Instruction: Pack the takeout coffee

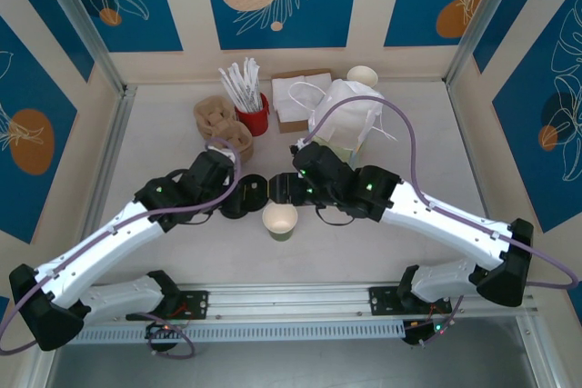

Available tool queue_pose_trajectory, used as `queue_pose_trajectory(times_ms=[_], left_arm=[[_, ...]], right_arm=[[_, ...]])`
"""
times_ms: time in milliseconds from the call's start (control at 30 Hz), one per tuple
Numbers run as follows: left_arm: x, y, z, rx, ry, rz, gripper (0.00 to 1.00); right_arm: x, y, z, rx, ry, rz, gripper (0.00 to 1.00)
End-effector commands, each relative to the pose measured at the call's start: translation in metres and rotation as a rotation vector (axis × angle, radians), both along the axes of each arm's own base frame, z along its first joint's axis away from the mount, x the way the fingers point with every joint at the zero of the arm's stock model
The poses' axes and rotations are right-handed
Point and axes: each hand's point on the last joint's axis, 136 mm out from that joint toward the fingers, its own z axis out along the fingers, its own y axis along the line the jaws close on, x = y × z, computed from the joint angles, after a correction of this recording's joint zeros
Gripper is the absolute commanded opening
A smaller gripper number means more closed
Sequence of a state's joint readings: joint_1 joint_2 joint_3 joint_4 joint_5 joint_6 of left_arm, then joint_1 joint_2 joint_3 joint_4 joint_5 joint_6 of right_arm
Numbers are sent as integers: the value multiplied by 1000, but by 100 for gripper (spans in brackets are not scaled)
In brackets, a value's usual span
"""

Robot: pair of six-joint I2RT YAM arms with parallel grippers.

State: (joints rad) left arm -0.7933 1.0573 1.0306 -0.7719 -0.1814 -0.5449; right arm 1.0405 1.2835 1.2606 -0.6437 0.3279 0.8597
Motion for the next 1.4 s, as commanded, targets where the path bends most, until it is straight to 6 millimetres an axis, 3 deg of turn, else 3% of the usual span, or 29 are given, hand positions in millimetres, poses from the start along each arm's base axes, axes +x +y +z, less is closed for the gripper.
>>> queue_pose_trajectory(times_ms=[0,333,733,833,967,1133,1367], left_arm=[[0,-5,19,-32,-29,5,15],[-1,-19,35,-39,-46,-42,15],[-4,-32,47,-46,-71,-83,15],[-5,-35,49,-52,-73,-94,15],[-7,-36,52,-55,-80,-100,15],[-12,-40,66,-103,-117,-135,35],[-23,-43,115,-165,-325,-291,60]], right_arm=[[-2,6,7,9,4,34,55],[2,13,-1,-18,31,32,54],[9,12,3,19,49,17,39],[10,12,2,21,56,15,34],[11,11,6,30,53,12,15],[13,2,10,36,63,-7,1],[4,-29,11,28,192,-26,0]])
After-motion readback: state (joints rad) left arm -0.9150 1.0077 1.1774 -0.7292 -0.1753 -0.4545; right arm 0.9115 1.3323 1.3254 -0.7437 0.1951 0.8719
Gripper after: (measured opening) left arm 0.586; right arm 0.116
